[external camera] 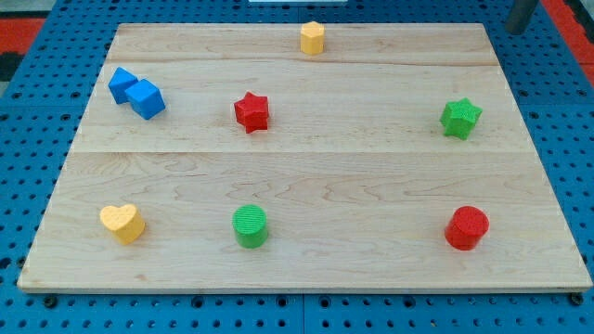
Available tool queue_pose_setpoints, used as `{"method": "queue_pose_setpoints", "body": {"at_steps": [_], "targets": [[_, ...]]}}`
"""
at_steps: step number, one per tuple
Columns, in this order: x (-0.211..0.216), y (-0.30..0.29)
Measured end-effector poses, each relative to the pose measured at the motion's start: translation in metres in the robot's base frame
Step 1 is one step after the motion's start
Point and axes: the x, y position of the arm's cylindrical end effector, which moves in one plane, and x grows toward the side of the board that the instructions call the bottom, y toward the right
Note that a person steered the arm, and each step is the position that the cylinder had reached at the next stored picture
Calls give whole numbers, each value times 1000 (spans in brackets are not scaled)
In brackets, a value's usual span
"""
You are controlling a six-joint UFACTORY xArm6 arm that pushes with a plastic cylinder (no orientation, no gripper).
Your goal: Move the green star into green circle
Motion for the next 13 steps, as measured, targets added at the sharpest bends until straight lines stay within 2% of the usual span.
{"method": "queue_pose_setpoints", "body": {"at_steps": [2,3,4,5,6,7,8,9,10,11,12,13], "targets": [[103,8],[202,-13],[214,-73],[176,-31],[171,-139],[224,-249],[273,-279],[292,-337],[304,-320],[312,-239],[316,-194],[300,-114]]}}
